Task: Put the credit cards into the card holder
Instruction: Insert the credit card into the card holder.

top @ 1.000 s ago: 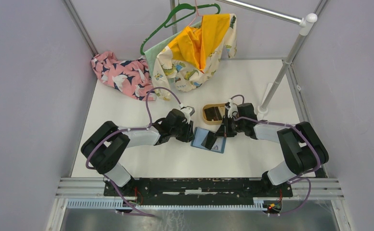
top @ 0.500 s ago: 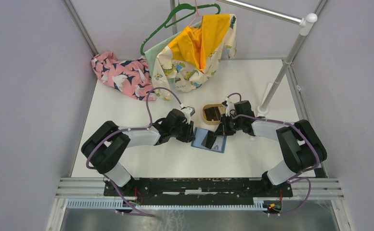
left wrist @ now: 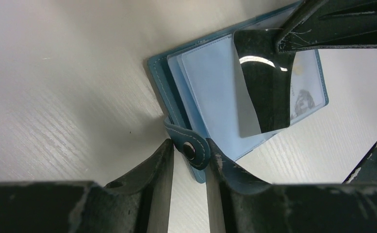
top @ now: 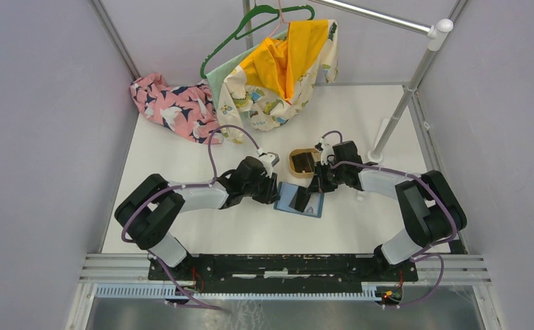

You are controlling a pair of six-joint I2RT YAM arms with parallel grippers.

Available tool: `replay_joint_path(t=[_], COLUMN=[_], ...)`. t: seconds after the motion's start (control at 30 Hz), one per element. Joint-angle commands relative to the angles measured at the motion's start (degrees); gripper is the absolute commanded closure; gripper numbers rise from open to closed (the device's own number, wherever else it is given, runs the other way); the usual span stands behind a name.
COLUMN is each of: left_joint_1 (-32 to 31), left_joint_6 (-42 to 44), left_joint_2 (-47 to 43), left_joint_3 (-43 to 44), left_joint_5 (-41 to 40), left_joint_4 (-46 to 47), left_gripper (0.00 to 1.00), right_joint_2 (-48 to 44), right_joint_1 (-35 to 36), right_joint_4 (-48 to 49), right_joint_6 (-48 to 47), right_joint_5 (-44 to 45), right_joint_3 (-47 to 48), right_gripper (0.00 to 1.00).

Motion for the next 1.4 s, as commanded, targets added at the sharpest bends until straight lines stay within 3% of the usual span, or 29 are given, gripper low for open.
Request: replay_joint_path(t=[0.0,0.73,1.37], left_joint_1=[-0.7,-1.4,-1.6], left_joint_6=[-0.9,-0.4,-0.6], left_joint_2=[-3.4,-6.8,-4.4], left_joint_3=[-1.1,-5.5,-6.0], left_joint_5=[2.4,2.9,2.1], left_joint_4=[5.5,10.5,10.8], left_gripper=[0.63,0.57,0.57], right_joint_2=[0.4,4.7,4.5], right_joint_1=[-0.1,3.1,6.2], right_joint_4=[-7.2,-18.2,-19.2], right_joint_6=[-3.9,-7.0,-9.5], right_joint_5=[8.6,12.8,12.0], right_joint_3=[1.6,10.5,11.9], right_gripper=[1.00,0.99,1.00])
